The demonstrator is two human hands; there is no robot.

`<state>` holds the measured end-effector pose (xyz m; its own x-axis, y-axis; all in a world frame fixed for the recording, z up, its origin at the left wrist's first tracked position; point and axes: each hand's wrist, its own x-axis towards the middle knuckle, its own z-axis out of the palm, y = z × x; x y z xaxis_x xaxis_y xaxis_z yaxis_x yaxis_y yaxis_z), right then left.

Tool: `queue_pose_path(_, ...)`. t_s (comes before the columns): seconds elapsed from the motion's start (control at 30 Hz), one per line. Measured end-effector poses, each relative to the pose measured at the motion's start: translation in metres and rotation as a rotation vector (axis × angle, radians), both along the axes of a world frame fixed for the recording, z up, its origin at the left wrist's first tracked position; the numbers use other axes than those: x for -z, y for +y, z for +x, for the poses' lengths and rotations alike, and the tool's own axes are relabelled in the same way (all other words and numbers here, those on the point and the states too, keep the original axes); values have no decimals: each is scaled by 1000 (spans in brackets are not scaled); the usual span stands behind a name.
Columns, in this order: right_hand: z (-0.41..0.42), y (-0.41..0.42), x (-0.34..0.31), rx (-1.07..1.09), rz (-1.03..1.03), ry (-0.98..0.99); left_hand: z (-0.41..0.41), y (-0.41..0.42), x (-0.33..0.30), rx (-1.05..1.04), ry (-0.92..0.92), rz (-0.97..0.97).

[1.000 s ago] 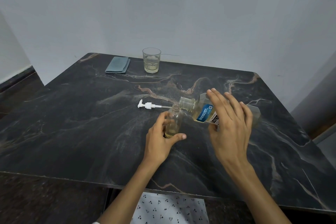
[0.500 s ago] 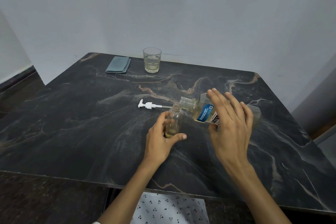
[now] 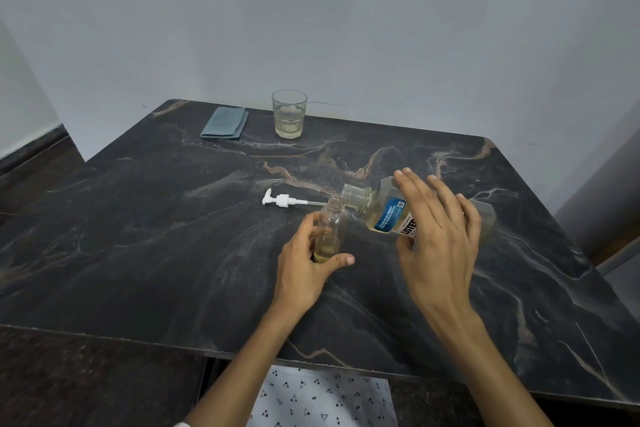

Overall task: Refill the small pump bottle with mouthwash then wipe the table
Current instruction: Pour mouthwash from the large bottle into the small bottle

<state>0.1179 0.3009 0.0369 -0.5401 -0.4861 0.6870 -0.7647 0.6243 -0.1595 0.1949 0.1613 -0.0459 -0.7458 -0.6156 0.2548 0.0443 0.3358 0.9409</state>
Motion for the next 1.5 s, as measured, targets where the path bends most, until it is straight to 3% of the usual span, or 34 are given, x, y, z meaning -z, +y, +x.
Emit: queue_pose_path(1.5,0,1,-2,-1,11,20,-4,-2,6,-32,30,-43)
